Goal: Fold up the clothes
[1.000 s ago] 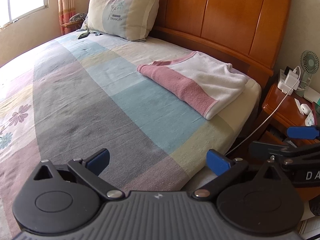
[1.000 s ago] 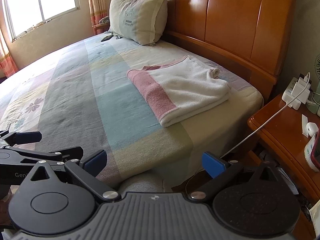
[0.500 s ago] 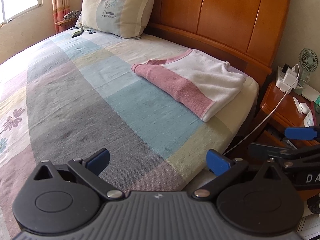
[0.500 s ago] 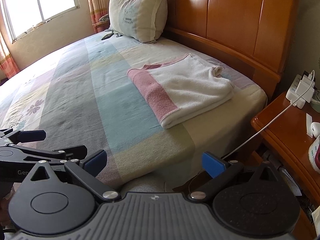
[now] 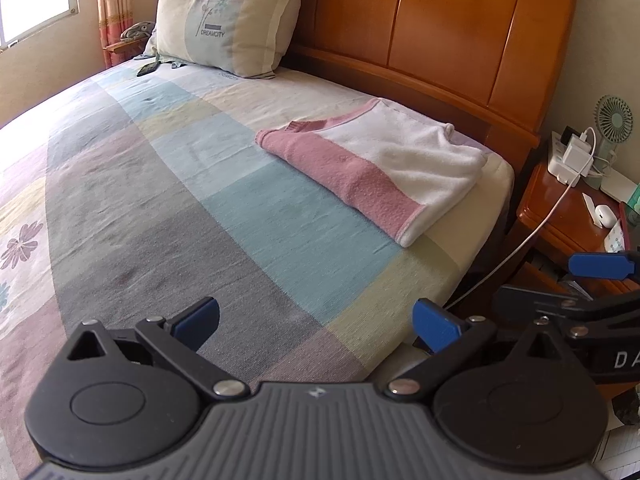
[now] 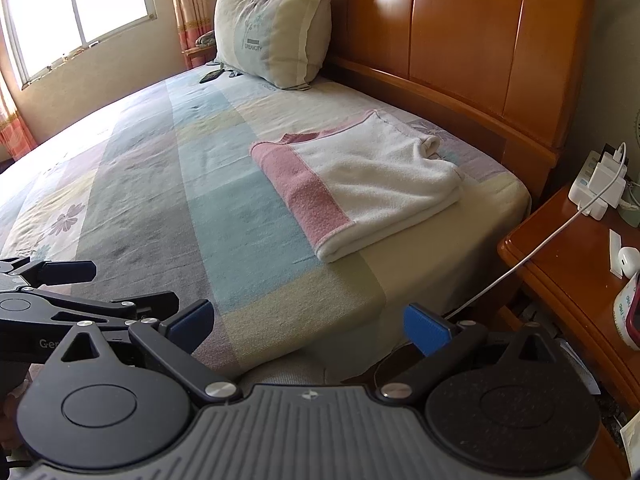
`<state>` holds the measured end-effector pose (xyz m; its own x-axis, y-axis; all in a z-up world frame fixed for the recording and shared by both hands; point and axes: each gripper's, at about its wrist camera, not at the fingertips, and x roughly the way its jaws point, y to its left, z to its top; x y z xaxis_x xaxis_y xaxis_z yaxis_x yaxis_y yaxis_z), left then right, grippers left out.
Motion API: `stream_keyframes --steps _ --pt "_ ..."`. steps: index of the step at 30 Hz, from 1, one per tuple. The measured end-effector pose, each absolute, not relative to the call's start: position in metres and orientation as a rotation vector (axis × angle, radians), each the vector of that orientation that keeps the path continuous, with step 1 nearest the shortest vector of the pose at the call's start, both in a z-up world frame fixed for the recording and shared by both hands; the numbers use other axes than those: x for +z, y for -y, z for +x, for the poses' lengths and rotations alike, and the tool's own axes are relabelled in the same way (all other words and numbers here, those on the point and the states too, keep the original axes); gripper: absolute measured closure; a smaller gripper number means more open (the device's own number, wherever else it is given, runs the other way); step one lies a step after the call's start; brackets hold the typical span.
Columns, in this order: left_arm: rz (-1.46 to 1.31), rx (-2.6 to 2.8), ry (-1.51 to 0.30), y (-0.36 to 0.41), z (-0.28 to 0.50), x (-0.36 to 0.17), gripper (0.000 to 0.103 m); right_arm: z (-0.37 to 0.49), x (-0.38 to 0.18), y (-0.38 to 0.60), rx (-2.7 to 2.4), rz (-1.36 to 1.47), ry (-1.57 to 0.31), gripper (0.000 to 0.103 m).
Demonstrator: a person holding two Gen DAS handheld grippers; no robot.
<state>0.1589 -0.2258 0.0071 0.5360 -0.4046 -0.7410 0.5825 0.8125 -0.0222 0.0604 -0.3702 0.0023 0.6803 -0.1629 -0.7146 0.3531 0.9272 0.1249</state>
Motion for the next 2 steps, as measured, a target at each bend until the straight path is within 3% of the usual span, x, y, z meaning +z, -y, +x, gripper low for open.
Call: stream_keyframes --steps 2 --pt "0.242 -0.596 -0.813 0.2266 0.1595 0.0074 0.001 0.0606 0.0029 0.3708 -0.296 0.261 -0.769 0.000"
